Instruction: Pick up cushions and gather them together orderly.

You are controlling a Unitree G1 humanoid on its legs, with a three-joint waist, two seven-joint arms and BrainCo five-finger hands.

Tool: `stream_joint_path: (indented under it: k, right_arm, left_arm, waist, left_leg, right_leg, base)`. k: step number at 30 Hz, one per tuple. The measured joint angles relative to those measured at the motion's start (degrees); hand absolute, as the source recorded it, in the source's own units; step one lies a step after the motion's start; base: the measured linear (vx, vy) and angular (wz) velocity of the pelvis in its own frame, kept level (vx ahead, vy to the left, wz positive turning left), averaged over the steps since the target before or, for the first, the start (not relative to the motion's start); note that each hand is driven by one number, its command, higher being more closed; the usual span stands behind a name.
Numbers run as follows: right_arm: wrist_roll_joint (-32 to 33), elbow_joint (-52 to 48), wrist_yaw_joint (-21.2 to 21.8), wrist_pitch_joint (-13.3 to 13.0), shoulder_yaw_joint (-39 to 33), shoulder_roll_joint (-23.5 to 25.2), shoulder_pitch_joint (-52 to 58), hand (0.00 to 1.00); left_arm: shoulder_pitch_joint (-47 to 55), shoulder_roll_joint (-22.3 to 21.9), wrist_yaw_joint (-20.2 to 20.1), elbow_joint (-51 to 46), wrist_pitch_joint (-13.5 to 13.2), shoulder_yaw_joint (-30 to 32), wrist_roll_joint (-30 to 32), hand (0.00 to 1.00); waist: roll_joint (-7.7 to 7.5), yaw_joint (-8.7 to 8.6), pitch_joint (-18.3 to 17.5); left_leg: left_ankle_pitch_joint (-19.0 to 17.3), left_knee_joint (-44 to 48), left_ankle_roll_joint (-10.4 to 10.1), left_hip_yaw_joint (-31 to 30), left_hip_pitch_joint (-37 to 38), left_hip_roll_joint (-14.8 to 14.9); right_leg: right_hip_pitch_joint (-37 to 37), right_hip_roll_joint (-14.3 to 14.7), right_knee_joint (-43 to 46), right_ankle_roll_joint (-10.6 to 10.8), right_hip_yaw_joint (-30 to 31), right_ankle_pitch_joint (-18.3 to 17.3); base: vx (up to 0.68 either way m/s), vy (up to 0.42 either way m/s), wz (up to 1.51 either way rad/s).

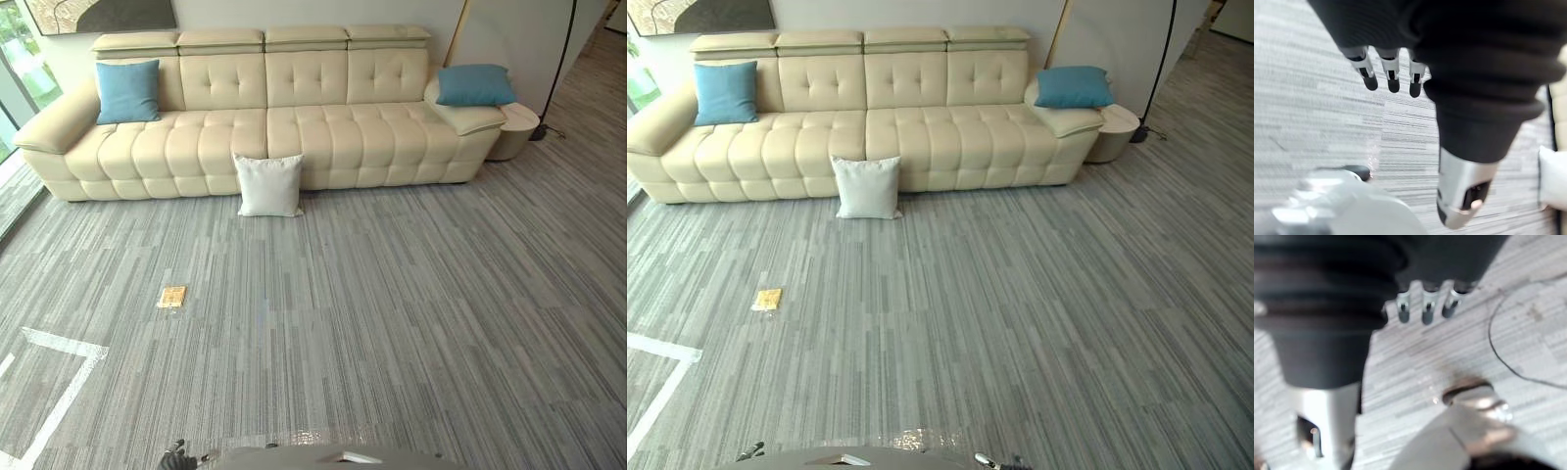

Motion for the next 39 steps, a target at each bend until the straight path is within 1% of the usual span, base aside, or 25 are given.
stream_joint_path:
  k: [4,8,14,17,22,27,30,33,35,36,37,38,39]
  right_arm:
    - [-0.2,0.5,-0.1,-0.2,-0.7,0.1,-1.6,0.0]
    - [-1.2,0.5,-0.2,-0.3,-1.7,0.1,-2.5,0.0]
    - [-3.4,0.6,-0.2,-0.3,-1.6,-0.1,-3.1,0.0]
    - [-3.5,0.7,-0.2,-0.2,-0.7,-0.3,-3.4,0.0]
    - [-5.8,0.9,-0.2,-0.1,0.6,-0.9,-4.0,0.0]
    - [-6.1,1.1,-0.2,0.0,0.7,-0.9,-4.5,0.0]
    - [-7.2,1.2,-0.2,0.2,0.8,-0.8,-4.9,0.0]
    - [-7.4,1.0,-0.2,0.2,0.8,-0.8,-6.2,0.0]
    - [-7.4,0.6,-0.2,0.2,0.8,-0.6,-7.1,0.0]
    - [-7.4,0.3,-0.2,0.2,0.8,-0.4,-7.3,0.0]
    - [-7.4,0.2,-0.2,0.2,0.8,-0.3,-7.4,0.0]
    - [-7.4,-0.6,-0.2,0.2,0.8,-0.3,-7.5,0.0]
    - [-7.3,-1.6,-0.2,0.2,0.8,-0.2,-7.4,0.0]
  left_arm:
    - [-1.4,0.0,0.0,0.8,-0.2,0.5,0.1,0.0]
    - [-2.3,-0.2,0.0,1.7,-0.7,0.4,0.2,0.0]
    - [-2.5,0.0,0.0,2.1,-1.1,-0.7,0.4,0.0]
    - [-2.5,0.2,0.0,2.3,-1.1,-1.3,0.6,0.0]
    - [-2.7,0.9,-0.1,2.6,-1.1,-3.1,1.1,0.0]
    - [-2.7,1.4,0.0,2.7,-1.1,-3.5,1.6,0.0]
    - [-3.0,1.7,0.0,2.7,-1.1,-3.5,1.8,0.0]
    - [-3.4,1.6,0.0,2.5,-1.1,-3.3,1.8,0.0]
    - [-3.9,1.6,0.0,2.0,-1.1,-2.6,1.8,0.0]
    - [-4.0,1.6,0.0,1.4,-1.1,-2.3,1.8,0.0]
    - [-4.1,1.5,0.0,1.3,-1.1,-2.2,1.8,0.0]
    - [-4.1,1.1,0.0,0.7,-1.1,-2.2,1.2,0.0]
    - [-4.3,0.6,0.0,0.0,-1.1,-2.2,0.4,0.0]
  waist:
    - [-0.19,0.13,1.1]
    - [0.33,0.07,1.8]
    - [0.44,0.03,1.9]
    - [0.42,0.05,1.9]
    - [0.22,-0.14,2.0]
    - [0.03,-0.26,2.1]
    - [-0.36,0.07,2.3]
    - [-0.44,0.9,2.4]
    - [-0.93,1.27,2.8]
    - [-1.02,1.55,2.9]
    - [-1.0,1.68,3.0]
    - [-0.57,1.95,3.1]
    - [-0.15,1.96,3.4]
  left_leg:
    - [-0.1,0.0,-0.1,-0.2,1.0,-0.2]
    - [-0.2,-0.1,-0.4,-0.2,1.5,-0.1]
    - [-0.2,-0.4,-0.5,-0.2,1.7,0.1]
    - [-0.2,-0.5,-0.5,-0.2,1.5,0.1]
    - [-0.3,-0.5,-0.7,-0.1,0.8,0.1]
    - [-0.4,-0.5,-0.7,0.1,-0.4,0.1]
    - [-0.9,-0.5,-0.6,0.7,-0.6,0.1]
    - [-1.8,-0.1,-0.6,2.3,-1.8,0.2]
    - [-4.6,4.0,-0.4,3.6,-4.2,0.3]
    - [-7.7,8.4,-0.2,4.5,-6.0,0.7]
    - [-8.9,10.0,0.0,4.8,-6.6,0.9]
    - [-13.4,15.5,0.2,5.1,-8.3,1.4]
    - [-15.3,17.9,0.3,5.1,-8.8,1.8]
  right_leg:
    - [1.8,0.0,-1.3,0.0,-0.4,0.0]
    - [2.6,0.0,-1.9,0.0,-0.5,0.0]
    - [2.6,0.2,-2.0,0.0,-0.6,0.2]
    - [2.4,0.2,-2.4,0.1,-0.5,0.3]
    - [2.3,0.2,-3.8,0.6,-0.4,1.1]
    - [1.3,0.2,-4.3,0.6,-0.1,1.3]
    - [1.0,0.3,-4.4,0.5,0.4,1.3]
    - [-0.8,0.3,-4.2,0.5,2.2,1.3]
    - [-2.0,0.1,-3.3,0.9,3.4,1.1]
    - [-2.8,0.1,-1.9,1.4,3.9,0.1]
    - [-3.1,0.1,-1.1,1.6,4.2,-0.6]
    - [-4.8,0.1,3.9,2.8,4.5,-3.8]
    - [-6.1,0.1,8.0,3.6,4.1,-5.3]
  base:
    - [0.08,-0.017,0.05]
    - [0.02,-0.013,0.02]
    - [-0.05,-0.022,0.0]
    - [-0.08,-0.019,-0.03]
    - [-0.05,-0.012,-0.02]
    - [0.02,-0.015,-0.02]
    - [0.06,-0.017,-0.11]
    - [0.07,0.006,-0.31]
    - [0.15,0.038,-0.34]
    - [0.11,0.032,-0.26]
    - [0.19,0.058,-0.34]
    - [0.16,0.067,-0.24]
    - [0.17,0.079,-0.2]
